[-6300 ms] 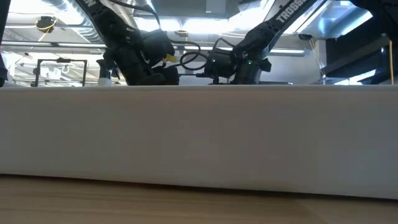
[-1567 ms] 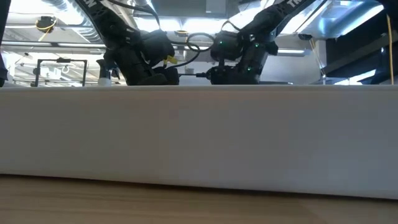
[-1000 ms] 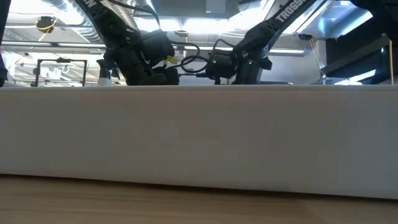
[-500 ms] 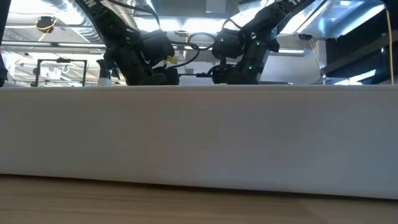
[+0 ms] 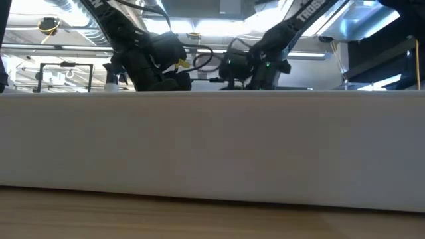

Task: Sort silverware
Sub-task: Put the purple knife into the white silverware tray

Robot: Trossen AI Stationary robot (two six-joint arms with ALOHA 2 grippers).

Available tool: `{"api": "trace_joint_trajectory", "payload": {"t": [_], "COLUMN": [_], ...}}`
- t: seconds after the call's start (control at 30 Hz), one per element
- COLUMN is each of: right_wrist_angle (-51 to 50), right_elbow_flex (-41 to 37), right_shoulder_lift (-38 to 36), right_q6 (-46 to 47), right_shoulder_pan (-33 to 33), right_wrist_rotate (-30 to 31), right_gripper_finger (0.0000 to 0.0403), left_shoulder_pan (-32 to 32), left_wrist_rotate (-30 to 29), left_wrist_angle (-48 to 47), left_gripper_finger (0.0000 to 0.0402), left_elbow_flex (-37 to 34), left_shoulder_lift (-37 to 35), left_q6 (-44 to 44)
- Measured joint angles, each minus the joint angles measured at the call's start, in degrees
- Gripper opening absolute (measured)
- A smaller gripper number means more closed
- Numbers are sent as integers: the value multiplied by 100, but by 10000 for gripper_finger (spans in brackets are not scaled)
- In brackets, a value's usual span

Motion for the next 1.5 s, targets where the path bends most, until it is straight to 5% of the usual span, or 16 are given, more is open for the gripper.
{"api": "trace_joint_trajectory", "payload": {"t": [0.23,0.47,1.0,1.17,1.3,1.5], "right_wrist_angle": [-37,-198,-292,-307,175,1921], "right_elbow_flex": [37,-7,-7,-4,-244,-1267], "right_shoulder_lift": [225,-39,-700,-729,-846,-1329], "right_q6": [46,65,314,431,673,1283], "right_shoulder_pan": [0,9,-2,-140,-337,-587], "right_wrist_rotate": [25,295,632,72,-17,-745], "right_gripper_finger": [133,12,3,10,10,10], "left_shoulder_pan": [0,0,2,44,173,409], "left_wrist_rotate": [-1,-1,-23,-21,-83,412], "left_wrist_angle": [0,-3,-6,-56,-61,-176], "left_gripper_finger": [238,238,238,235,181,20], "left_elbow_flex": [0,0,141,662,748,745], "left_shoulder_lift": [0,0,-4,-37,-24,359], "left_q6": [-21,-86,-209,5,385,1239]}}
